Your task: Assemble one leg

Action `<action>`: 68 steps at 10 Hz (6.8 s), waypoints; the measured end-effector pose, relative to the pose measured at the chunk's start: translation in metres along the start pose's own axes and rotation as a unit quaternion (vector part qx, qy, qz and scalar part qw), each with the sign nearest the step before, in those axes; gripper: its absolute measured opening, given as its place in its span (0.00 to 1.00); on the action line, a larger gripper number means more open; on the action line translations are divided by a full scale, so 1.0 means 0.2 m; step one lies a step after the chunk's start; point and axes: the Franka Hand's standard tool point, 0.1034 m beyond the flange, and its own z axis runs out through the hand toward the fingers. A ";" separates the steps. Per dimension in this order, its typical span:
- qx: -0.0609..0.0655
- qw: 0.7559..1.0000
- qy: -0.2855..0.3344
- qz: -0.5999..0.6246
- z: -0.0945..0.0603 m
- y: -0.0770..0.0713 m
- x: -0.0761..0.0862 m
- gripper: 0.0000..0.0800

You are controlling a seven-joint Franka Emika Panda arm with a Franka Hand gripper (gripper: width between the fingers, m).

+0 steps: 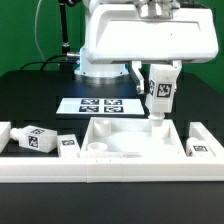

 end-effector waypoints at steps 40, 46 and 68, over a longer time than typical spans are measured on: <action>0.020 0.998 -0.050 0.026 0.00 -0.09 -0.02 0.81; 0.019 0.982 -0.188 -0.004 -0.02 0.01 -0.06 0.81; -0.012 0.977 -0.192 0.092 0.17 -0.06 -0.06 0.36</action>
Offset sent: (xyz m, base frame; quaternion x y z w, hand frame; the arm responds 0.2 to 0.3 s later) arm 0.0070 0.0064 -0.0134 0.0054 0.0293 -0.0039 0.9995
